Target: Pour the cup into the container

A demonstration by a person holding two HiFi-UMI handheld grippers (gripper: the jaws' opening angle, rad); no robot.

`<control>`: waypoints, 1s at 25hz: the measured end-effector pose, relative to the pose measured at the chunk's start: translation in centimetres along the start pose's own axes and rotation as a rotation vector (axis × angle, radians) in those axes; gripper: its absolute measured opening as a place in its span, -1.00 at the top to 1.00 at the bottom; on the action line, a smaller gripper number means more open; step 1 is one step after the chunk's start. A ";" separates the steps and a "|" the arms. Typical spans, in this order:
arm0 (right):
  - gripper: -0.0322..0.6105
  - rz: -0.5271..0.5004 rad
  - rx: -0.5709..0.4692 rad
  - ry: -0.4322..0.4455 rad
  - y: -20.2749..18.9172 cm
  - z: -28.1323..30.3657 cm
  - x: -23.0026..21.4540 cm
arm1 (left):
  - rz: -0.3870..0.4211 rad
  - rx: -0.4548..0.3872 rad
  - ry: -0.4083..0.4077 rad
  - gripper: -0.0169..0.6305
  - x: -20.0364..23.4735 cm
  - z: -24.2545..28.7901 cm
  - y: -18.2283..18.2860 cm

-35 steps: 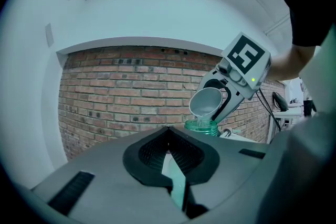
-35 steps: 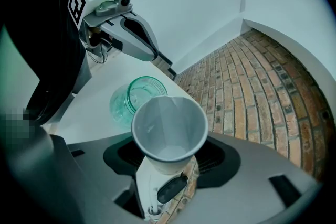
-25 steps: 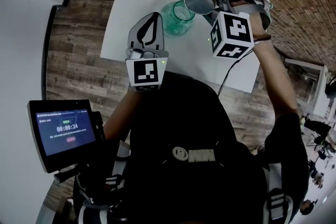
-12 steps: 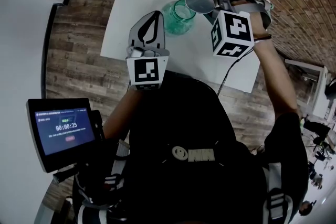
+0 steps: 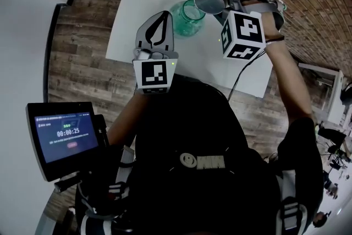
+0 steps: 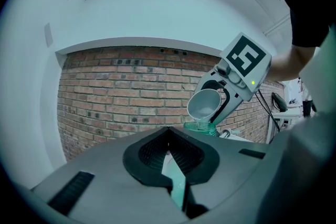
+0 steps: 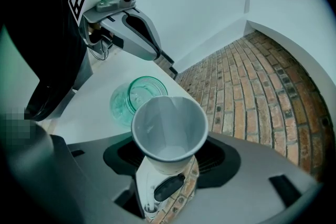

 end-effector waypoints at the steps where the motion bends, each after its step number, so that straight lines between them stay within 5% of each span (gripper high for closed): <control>1: 0.06 -0.002 0.001 0.000 0.0 0.0 0.0 | -0.001 -0.001 -0.001 0.95 0.0 0.0 0.0; 25: 0.06 -0.049 0.025 -0.017 0.0 0.4 -0.2 | 0.019 -0.007 -0.016 0.95 -0.5 0.4 0.4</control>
Point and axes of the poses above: the fingertips, and each gripper's own axes: z forward along the fingers, x to its left, y out of its top, the point moved 6 cm from there along -z, backward along the fingers, and after that the axes turned 4 degrees about x, right-handed, at the moved point
